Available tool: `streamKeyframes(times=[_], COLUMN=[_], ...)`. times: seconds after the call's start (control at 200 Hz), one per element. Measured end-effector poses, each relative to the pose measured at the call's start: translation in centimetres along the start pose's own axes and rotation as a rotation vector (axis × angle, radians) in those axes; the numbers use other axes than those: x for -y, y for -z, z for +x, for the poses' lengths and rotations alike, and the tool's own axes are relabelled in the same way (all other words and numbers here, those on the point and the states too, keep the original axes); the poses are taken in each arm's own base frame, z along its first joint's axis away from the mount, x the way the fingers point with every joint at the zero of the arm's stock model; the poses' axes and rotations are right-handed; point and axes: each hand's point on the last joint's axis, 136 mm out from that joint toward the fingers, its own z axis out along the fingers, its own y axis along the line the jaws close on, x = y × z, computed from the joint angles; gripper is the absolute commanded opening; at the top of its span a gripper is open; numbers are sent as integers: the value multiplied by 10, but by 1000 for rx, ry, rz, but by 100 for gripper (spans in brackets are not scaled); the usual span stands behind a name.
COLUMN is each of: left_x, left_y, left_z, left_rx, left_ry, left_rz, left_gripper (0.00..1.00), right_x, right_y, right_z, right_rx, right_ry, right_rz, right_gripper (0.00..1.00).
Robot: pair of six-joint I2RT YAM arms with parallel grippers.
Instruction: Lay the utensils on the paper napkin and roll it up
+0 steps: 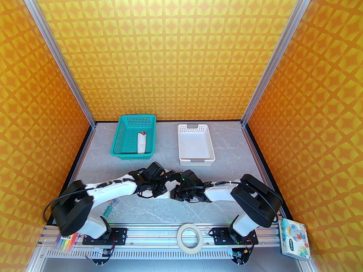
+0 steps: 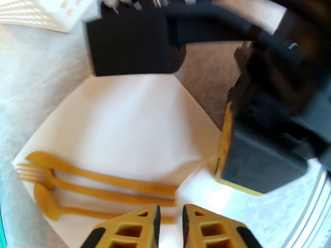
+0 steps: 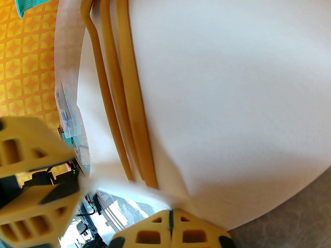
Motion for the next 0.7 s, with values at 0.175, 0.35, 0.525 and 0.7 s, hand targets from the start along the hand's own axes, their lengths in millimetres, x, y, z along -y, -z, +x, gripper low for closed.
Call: streamKeyframes(times=[0.175, 0.35, 0.525, 0.7], left_x=[-6, 0, 26, 39], left_y=[47, 68, 42, 18], left_z=[-27, -29, 1, 30], left_rx=[168, 241, 127, 6], left_ry=[140, 363, 540, 641], left_rz=[-36, 13, 163, 217], left_gripper=[18, 7, 0, 0], right_x=[0, 0, 0, 0], right_y=[0, 0, 0, 0], right_z=[0, 1, 1, 1], right_rx=[-1, -3, -4, -4], right_ry=[14, 26, 32, 36], right_rz=[2, 3, 5, 8], right_gripper=[0, 0, 0, 0])
